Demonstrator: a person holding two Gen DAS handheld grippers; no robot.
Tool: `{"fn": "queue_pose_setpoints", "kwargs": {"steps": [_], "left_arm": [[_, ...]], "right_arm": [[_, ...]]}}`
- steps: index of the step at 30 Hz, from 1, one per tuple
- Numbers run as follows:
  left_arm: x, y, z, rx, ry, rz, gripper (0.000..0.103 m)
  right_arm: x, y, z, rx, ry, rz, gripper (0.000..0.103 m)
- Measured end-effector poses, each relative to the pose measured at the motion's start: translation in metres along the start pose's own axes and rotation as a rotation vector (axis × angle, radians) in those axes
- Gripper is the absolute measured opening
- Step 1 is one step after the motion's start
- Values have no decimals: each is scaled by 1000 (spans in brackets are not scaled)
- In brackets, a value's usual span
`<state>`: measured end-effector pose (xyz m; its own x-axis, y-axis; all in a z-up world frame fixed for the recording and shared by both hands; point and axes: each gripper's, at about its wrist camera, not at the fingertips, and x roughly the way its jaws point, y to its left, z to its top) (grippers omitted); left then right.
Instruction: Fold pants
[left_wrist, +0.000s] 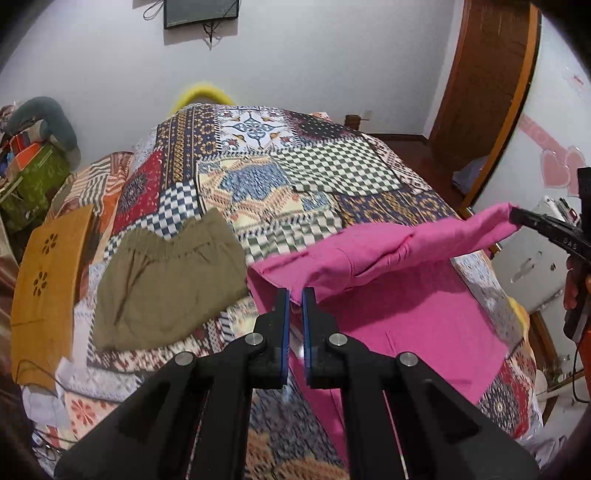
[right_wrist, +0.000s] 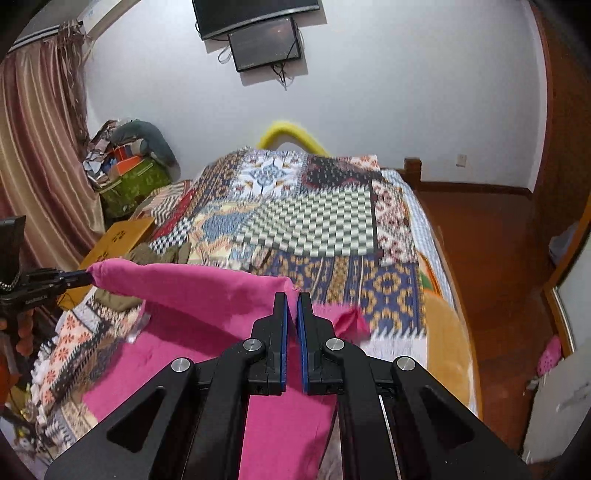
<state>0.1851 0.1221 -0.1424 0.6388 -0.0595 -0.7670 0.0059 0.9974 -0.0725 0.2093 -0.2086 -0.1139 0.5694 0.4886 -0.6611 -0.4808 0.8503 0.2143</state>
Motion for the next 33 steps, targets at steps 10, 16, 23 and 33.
{"fn": "queue_pose_setpoints", "kwargs": {"steps": [10, 16, 23, 33], "left_arm": [[-3, -20, -58, 37, 63, -5, 5], [7, -23, -83, 37, 120, -18, 5], [18, -24, -103, 27, 175, -8, 5], [9, -23, -109, 22, 184, 18, 9]], "right_arm": [[-12, 3, -62, 23, 71, -18, 5], [-4, 6, -97, 16, 141, -52, 5], [4, 0, -122, 36, 203, -66, 5], [0, 5, -136, 18, 257, -82, 30]]}}
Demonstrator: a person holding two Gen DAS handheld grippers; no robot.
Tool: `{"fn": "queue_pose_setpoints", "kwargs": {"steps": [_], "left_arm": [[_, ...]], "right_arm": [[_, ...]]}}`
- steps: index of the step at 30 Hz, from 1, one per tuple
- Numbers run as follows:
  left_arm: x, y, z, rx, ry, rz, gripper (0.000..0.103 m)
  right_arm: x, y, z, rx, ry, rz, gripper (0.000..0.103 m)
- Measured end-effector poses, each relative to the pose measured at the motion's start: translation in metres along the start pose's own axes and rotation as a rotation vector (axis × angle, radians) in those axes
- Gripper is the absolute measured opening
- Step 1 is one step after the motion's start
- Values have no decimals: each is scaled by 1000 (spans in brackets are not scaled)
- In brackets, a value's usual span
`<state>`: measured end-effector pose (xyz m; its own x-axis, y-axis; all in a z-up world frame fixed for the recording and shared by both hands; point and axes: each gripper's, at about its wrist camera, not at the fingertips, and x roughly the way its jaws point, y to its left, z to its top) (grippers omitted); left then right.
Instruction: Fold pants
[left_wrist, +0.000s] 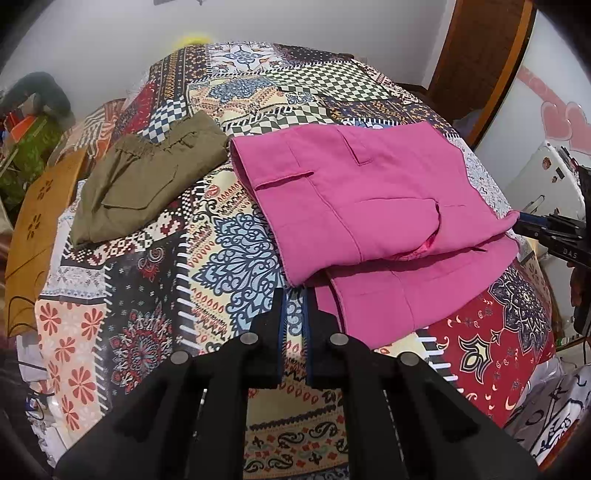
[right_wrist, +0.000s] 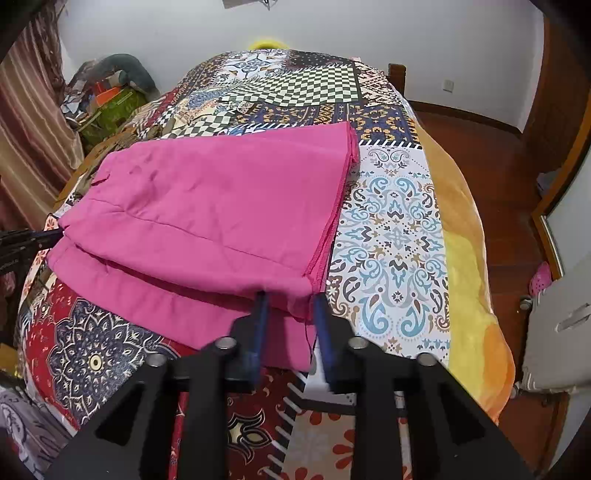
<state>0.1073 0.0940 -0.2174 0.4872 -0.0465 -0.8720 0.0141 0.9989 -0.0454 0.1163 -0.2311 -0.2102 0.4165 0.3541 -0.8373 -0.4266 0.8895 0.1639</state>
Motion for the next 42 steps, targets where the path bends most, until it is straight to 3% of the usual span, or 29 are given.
{"fn": "queue_pose_setpoints", "kwargs": {"steps": [4, 7, 11, 16, 25, 32, 36, 42], "left_arm": [[-16, 2, 3, -23, -42, 5, 11], [-26, 1, 9, -33, -72, 5, 22], [-39, -7, 17, -22, -110, -4, 37], [-44, -32, 27, 52, -134, -21, 44], [-19, -83, 33, 218, -80, -47, 44], [6, -99, 26, 282, -5, -55, 44], [14, -100, 23, 289, 21, -47, 56], [21, -104, 27, 309, 11, -16, 61]], "right_arm": [[-12, 4, 2, -19, -21, -8, 31], [-19, 10, 6, -30, -29, 23, 37], [-24, 25, 16, -74, -48, 53, 37], [-26, 47, 28, -132, -78, 80, 37], [-18, 73, 35, -170, -78, 149, 37], [-8, 88, 33, -213, -60, 163, 37], [0, 91, 32, -225, -42, 167, 37], [5, 91, 31, -226, -23, 176, 37]]}}
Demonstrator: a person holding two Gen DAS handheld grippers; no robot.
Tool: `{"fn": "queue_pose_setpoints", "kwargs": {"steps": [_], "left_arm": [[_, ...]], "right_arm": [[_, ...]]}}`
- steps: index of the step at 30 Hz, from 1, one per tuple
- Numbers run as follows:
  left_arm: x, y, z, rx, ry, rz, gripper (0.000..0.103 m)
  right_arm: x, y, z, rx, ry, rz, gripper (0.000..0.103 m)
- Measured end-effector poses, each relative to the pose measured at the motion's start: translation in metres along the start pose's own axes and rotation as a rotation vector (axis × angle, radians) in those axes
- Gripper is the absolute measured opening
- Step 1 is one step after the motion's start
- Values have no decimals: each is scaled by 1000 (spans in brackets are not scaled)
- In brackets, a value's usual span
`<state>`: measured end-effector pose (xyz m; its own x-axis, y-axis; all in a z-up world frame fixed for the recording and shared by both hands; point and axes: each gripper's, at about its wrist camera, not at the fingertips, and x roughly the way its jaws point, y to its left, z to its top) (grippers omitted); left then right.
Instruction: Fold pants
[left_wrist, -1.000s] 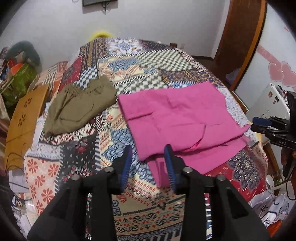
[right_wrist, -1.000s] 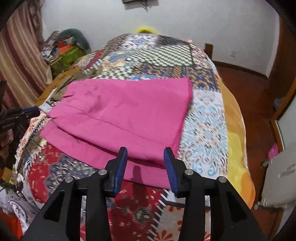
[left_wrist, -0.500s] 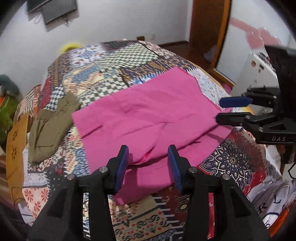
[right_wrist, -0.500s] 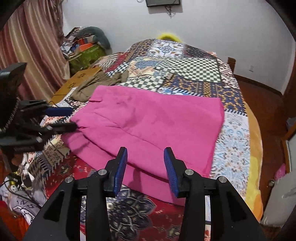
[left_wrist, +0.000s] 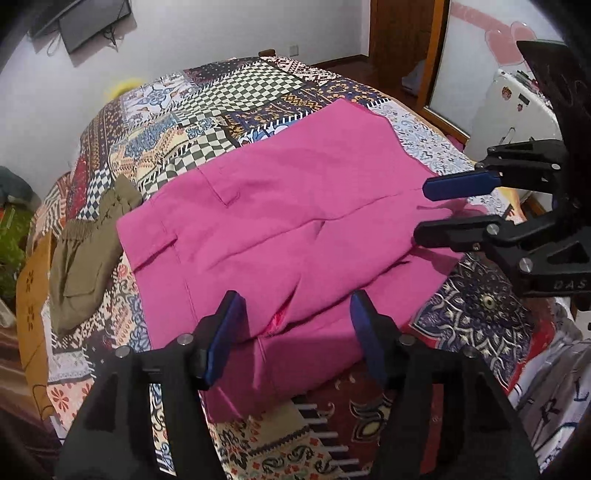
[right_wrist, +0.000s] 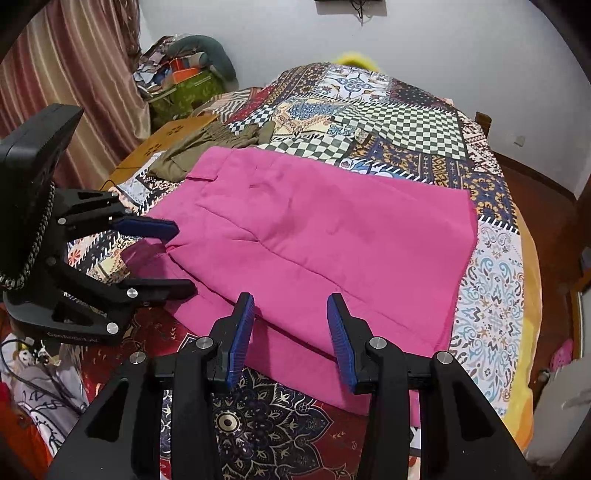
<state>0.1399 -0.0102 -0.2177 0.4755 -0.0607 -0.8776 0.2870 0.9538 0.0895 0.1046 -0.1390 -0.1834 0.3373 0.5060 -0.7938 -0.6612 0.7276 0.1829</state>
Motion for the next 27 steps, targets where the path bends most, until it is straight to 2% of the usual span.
{"fn": "queue_pose_setpoints", "kwargs": {"steps": [4, 12, 21, 23, 25, 27], "left_arm": [[4, 4, 8, -12, -6, -5, 60], [1, 24, 23, -94, -33, -83, 51], [-1, 19, 24, -78, -33, -108, 51], [-1, 16, 23, -70, -31, -117, 51], [0, 13, 23, -59, -29, -120, 51], [3, 10, 22, -49, -24, -114, 51]], "right_arm": [[3, -1, 1, 7, 8, 11, 37], [13, 2, 2, -15, 28, 21, 39], [25, 1, 7, -19, 10, 27, 40], [25, -2, 8, -7, -2, 37, 36], [25, -2, 10, -6, -9, 47, 23], [23, -1, 12, -6, -21, 51, 19]]}}
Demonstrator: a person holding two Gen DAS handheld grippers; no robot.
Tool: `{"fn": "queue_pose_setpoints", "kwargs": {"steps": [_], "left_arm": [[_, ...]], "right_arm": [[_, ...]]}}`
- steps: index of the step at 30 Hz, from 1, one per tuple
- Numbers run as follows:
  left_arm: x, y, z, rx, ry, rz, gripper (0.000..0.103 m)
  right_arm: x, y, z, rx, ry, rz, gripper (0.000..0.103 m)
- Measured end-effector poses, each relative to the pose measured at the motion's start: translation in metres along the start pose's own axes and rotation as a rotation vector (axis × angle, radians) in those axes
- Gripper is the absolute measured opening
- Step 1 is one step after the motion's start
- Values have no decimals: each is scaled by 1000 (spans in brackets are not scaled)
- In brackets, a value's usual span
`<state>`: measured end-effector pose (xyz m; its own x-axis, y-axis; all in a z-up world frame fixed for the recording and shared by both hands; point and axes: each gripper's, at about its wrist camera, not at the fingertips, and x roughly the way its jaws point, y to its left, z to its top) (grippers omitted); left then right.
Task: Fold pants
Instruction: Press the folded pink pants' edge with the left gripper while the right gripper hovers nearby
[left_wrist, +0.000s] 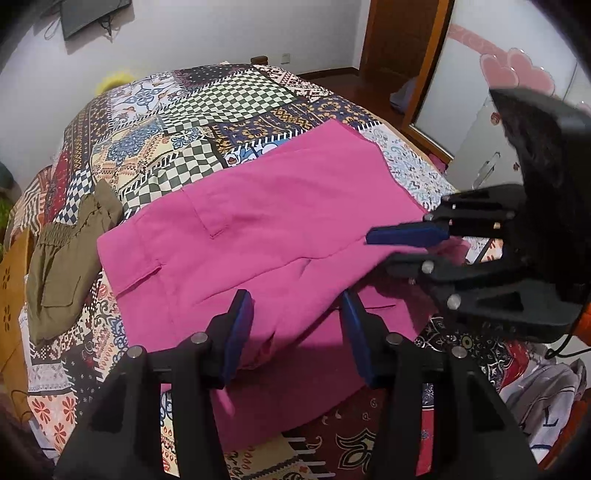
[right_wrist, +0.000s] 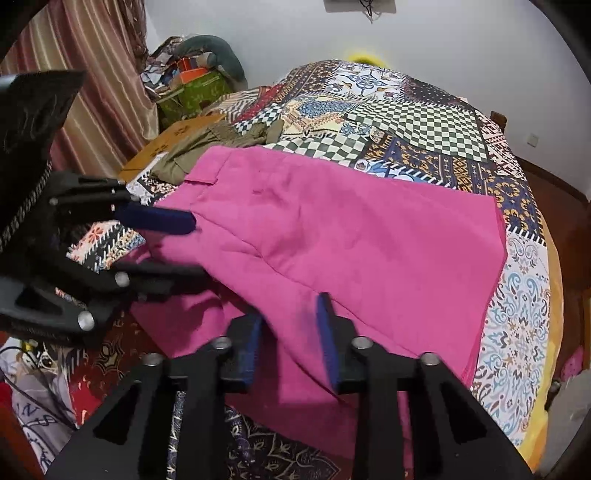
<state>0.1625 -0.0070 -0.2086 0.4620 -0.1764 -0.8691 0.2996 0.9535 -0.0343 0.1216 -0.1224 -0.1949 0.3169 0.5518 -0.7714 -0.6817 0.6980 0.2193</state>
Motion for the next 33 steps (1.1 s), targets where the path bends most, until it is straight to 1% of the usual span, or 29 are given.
{"fn": "queue_pose_setpoints", "kwargs": {"steps": [1, 2, 5, 8, 10, 11, 12, 13, 15, 19, 24, 33], "left_arm": [[2, -1, -1, 4, 4, 2, 51], [4, -2, -1, 7, 8, 5, 51], [8, -3, -3, 16, 17, 26, 51], [9, -3, -2, 27, 8, 57, 50], [8, -2, 0, 24, -4, 69, 39], [8, -1, 0, 22, -6, 70, 28], [7, 0, 1, 17, -8, 66, 23], [4, 1, 1, 11, -16, 56, 21], [-1, 1, 1, 12, -28, 40, 13], [-11, -8, -3, 40, -42, 34, 11], [-15, -20, -12, 56, -34, 23, 11], [-10, -33, -24, 66, 1, 12, 11]], "right_arm": [[-1, 0, 1, -3, -11, -2, 15], [-3, 1, 1, -6, -19, -1, 13], [-8, 2, 2, -5, -45, 4, 11], [-10, 1, 5, -7, -54, 7, 9], [-11, 1, 5, -7, -59, 7, 9], [-12, 0, 5, -6, -60, 10, 8], [-12, 0, 6, -5, -61, 12, 8], [-14, 0, 5, -5, -64, 14, 8], [-15, 1, 4, -10, -66, 15, 8], [-21, 6, 1, -31, -71, 11, 8], [-27, 6, -4, -37, -67, 9, 8], [-23, 7, -23, -29, -16, -2, 8]]}}
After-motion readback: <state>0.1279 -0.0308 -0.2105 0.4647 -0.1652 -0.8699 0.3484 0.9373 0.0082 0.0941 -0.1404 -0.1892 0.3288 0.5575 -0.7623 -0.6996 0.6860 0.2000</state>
